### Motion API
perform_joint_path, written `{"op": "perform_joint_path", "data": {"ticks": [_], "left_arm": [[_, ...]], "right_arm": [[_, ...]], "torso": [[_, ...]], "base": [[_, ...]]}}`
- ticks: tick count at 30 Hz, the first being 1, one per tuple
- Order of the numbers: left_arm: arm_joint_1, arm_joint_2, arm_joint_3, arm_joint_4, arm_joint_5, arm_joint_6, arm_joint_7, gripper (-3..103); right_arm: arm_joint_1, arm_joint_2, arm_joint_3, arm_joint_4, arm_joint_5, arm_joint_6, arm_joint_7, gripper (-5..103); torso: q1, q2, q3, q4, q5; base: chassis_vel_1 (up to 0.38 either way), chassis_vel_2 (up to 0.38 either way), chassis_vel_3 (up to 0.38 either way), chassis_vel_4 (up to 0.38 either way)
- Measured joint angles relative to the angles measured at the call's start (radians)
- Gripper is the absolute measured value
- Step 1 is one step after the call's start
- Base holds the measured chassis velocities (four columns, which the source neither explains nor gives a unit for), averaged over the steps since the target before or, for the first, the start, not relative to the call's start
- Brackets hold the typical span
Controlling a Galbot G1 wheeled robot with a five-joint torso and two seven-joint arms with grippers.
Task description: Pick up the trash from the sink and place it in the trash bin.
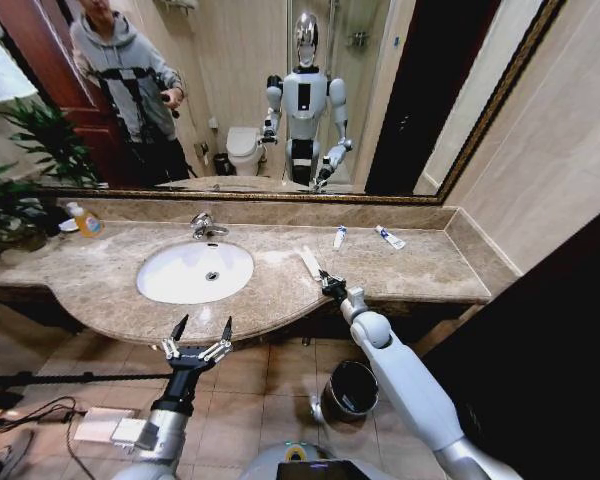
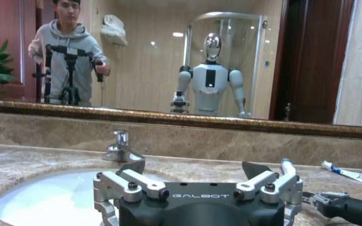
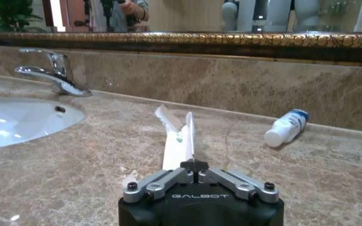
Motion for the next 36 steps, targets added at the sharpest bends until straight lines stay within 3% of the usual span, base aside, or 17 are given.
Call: {"op": "perform_joint_path", "data": {"ticks": [11,20,27,36], "left_arm": [[0.0,0.0,0.0,0.0,0.0,0.0,0.0,100],[0.0,0.0,0.0,0.0,0.0,0.0,0.0,100],[0.0,0.0,0.0,0.0,0.0,0.0,0.0,100],[0.0,0.0,0.0,0.0,0.0,0.0,0.0,100]], "right_arm": [[-0.099,-0.043,0.067,0.125,0.004,0.01,-0.017,0],[-0.358,-0.083,0.238,0.37,0.003,0.06,-0.033,0],[-0.566,0.004,0.364,0.48,-0.019,0.101,0.001,0],[-0.831,0.151,0.43,0.512,-0.122,0.275,0.053,0]], "torso": [[0.0,0.0,0.0,0.0,0.0001],[0.0,0.0,0.0,-0.0001,0.0],[0.0,0.0,0.0,-0.0001,0.0002],[0.0,0.0,0.0,-0.0002,-0.0001]], "base": [[0.0,0.0,0.0,0.0],[0.0,0.0,0.0,0.0],[0.0,0.0,0.0,0.0],[0.0,0.0,0.0,0.0]]}}
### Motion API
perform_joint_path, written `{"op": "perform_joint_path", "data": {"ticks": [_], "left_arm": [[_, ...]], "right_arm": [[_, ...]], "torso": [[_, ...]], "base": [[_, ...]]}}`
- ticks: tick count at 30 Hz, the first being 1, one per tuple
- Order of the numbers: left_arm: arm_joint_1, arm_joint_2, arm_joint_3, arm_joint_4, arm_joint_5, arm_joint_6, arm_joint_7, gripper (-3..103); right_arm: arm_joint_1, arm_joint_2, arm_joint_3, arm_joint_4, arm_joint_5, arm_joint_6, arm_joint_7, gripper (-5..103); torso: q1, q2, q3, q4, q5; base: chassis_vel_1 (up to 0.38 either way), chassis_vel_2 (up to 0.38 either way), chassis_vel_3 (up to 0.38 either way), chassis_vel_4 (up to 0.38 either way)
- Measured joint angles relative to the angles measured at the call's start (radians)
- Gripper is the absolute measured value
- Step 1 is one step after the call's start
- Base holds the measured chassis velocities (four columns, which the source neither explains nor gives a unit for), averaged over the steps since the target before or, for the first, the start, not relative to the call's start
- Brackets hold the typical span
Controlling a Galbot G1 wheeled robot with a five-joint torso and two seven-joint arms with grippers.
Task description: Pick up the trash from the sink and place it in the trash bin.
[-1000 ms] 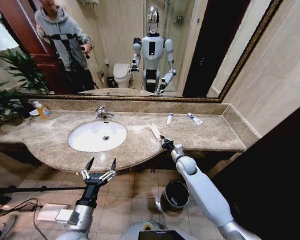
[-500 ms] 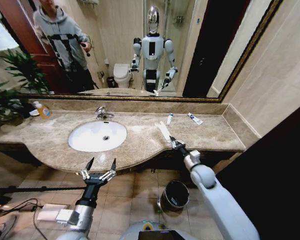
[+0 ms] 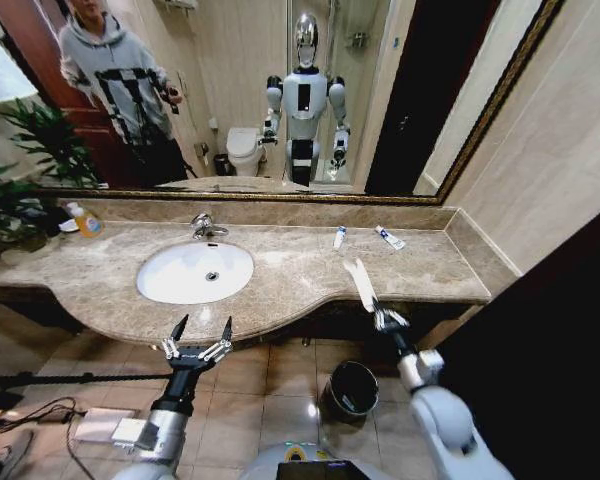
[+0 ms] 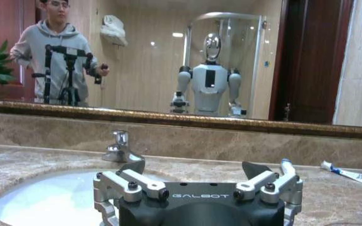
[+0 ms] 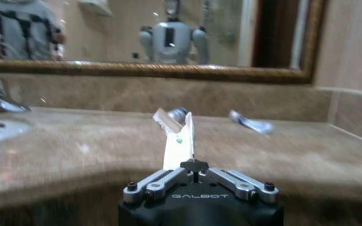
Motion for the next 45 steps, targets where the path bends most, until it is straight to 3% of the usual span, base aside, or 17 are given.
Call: {"op": "perform_joint_path", "data": {"ticks": [6,17,21,22,26,29,35,45], "left_arm": [[0.0,0.0,0.0,0.0,0.0,0.0,0.0,100],[0.0,0.0,0.0,0.0,0.0,0.0,0.0,100],[0.0,0.0,0.0,0.0,0.0,0.0,0.0,100],[0.0,0.0,0.0,0.0,0.0,0.0,0.0,100],[0.0,0.0,0.0,0.0,0.0,0.0,0.0,100],[0.0,0.0,0.0,0.0,0.0,0.0,0.0,100],[0.0,0.0,0.0,0.0,0.0,0.0,0.0,100],[0.0,0.0,0.0,0.0,0.0,0.0,0.0,100]], "right_arm": [[-0.111,0.088,0.023,-0.064,-0.095,0.129,0.002,0],[-0.131,0.085,0.002,-0.26,-0.195,0.219,0.012,0],[-0.083,0.063,-0.012,-0.396,-0.193,0.204,-0.024,0],[-0.042,0.053,-0.022,-0.48,-0.164,0.162,-0.067,0],[0.022,0.041,-0.03,-0.581,-0.136,0.107,-0.112,0],[0.161,0.021,-0.047,-0.756,-0.137,0.037,-0.159,0],[0.326,0.014,-0.061,-0.954,-0.199,0.001,-0.169,0],[0.481,0.002,-0.066,-1.194,-0.242,0.007,-0.181,0]], "torso": [[0.0,0.0,0.0,0.0001,0.0],[0.0,0.0,0.0,0.0,0.0001],[0.0,0.0,0.0,0.0001,0.0],[0.0,0.0,0.0,0.0002,0.0003],[0.0,0.0,0.0,0.0,0.0003],[0.0,0.0,0.0,0.0001,0.0003],[0.0,0.0,0.0,0.0002,0.0002],[0.0,0.0,0.0,0.0001,0.0002]], "base": [[0.0,0.0,0.0,0.0],[0.0,0.0,0.0,0.0],[0.0,0.0,0.0,0.0],[0.0,0.0,0.0,0.0],[0.0,0.0,0.0,0.0],[0.0,0.0,0.0,0.0],[0.0,0.0,0.0,0.0],[0.0,0.0,0.0,0.0]]}}
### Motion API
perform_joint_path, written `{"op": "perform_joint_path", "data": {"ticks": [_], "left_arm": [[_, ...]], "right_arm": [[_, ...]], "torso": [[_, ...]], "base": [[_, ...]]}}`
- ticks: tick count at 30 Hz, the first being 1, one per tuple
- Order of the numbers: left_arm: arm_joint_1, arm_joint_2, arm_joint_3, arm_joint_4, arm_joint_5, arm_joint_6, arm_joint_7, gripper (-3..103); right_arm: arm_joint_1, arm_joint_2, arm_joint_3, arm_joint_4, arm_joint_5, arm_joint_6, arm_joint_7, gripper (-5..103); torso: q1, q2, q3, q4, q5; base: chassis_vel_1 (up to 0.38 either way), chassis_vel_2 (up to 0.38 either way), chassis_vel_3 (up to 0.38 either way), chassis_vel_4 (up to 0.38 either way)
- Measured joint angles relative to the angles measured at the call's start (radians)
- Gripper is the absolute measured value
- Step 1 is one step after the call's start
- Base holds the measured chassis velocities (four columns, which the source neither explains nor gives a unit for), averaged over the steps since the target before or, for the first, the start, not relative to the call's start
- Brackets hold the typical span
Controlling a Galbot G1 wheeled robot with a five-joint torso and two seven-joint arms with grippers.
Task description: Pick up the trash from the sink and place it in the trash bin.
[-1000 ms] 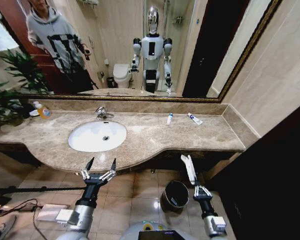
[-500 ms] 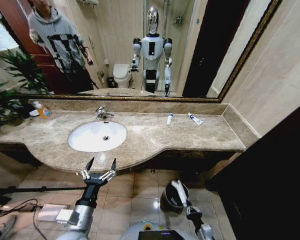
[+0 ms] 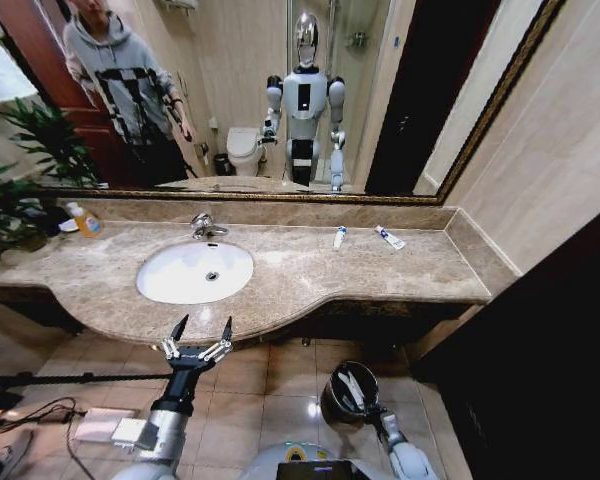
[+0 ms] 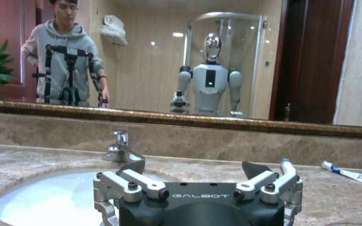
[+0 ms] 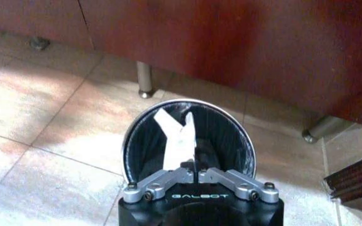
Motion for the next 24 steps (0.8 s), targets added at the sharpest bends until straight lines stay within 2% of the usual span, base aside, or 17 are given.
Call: {"op": "perform_joint_path", "data": {"ticks": [10,17,24], "left_arm": [[0.0,0.0,0.0,0.0,0.0,0.0,0.0,100],[0.0,0.0,0.0,0.0,0.0,0.0,0.0,100],[0.0,0.0,0.0,0.0,0.0,0.0,0.0,100]], "right_arm": [[0.123,0.005,-0.007,-0.168,0.05,0.002,-0.02,0],[0.204,0.011,0.005,-0.328,0.034,0.042,-0.01,0],[0.235,0.011,0.008,-0.418,0.022,0.066,0.004,0]], "torso": [[0.0,0.0,0.0,0.0001,0.0002],[0.0,0.0,0.0,0.0001,-0.0002],[0.0,0.0,0.0,0.0001,-0.0001]], "base": [[0.0,0.0,0.0,0.0],[0.0,0.0,0.0,0.0],[0.0,0.0,0.0,0.0]]}}
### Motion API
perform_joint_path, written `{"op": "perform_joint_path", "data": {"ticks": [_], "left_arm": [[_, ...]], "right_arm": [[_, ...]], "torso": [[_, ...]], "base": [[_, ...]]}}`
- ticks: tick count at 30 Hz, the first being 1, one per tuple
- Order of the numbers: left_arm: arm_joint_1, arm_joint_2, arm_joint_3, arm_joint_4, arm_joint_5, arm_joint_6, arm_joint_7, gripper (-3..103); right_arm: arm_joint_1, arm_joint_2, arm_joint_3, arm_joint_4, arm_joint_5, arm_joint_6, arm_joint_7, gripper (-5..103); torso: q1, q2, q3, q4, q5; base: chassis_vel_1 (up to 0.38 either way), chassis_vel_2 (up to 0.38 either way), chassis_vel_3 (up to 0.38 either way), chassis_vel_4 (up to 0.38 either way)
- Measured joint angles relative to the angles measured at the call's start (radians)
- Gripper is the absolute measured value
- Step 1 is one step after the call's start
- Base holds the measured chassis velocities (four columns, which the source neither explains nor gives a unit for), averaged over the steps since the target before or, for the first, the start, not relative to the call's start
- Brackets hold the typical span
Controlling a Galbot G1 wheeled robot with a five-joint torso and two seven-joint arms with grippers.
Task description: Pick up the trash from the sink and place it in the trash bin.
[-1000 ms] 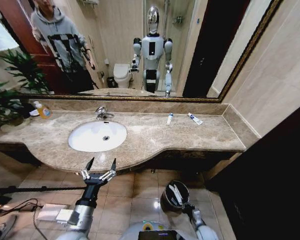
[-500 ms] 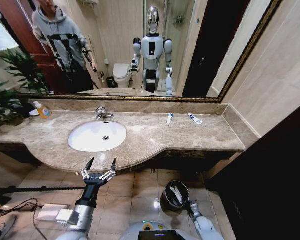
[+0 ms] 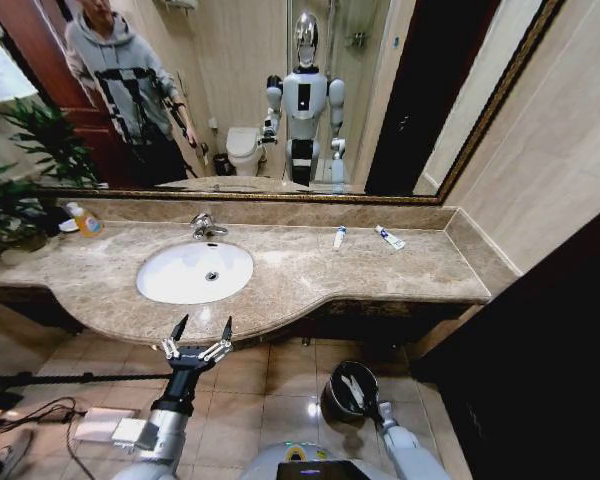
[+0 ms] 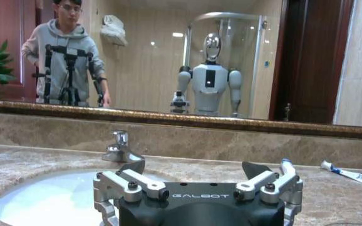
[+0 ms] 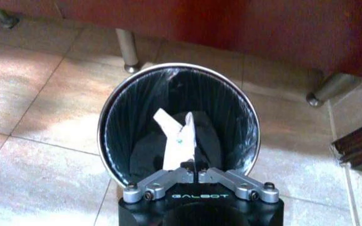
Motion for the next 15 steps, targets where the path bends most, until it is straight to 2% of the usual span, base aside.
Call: {"op": "perform_joint_path", "data": {"ticks": [8,10,11,12,14,15], "left_arm": [[0.0,0.0,0.0,0.0,0.0,0.0,0.0,100],[0.0,0.0,0.0,0.0,0.0,0.0,0.0,100],[0.0,0.0,0.0,0.0,0.0,0.0,0.0,100],[0.0,0.0,0.0,0.0,0.0,0.0,0.0,100],[0.0,0.0,0.0,0.0,0.0,0.0,0.0,100],[0.0,0.0,0.0,0.0,0.0,0.0,0.0,100]], "right_arm": [[0.014,0.004,0.001,-0.029,-0.011,0.004,0.002,0],[0.013,0.002,0.001,-0.029,-0.015,0.001,-0.002,10],[0.013,0.002,0.001,-0.028,-0.015,0.001,-0.002,10],[0.01,0.002,0.002,-0.024,-0.015,0.0,-0.004,16],[0.009,0.002,0.002,-0.022,-0.015,0.0,-0.006,16],[0.005,0.002,0.002,-0.015,-0.016,0.0,-0.009,27]], "torso": [[0.0,0.0,0.0,0.0,0.0001],[0.0,0.0,0.0,0.0,-0.0001],[0.0,0.0,0.0,0.0,-0.0001],[0.0,0.0,0.0,0.0,0.0001],[0.0,0.0,0.0,0.0,0.0001],[0.0,0.0,0.0,0.0,0.0]], "base": [[0.0,0.0,0.0,0.0],[0.0,0.0,0.0,0.0],[0.0,0.0,0.0,0.0],[0.0,0.0,0.0,0.0],[0.0,0.0,0.0,0.0],[0.0,0.0,0.0,0.0]]}}
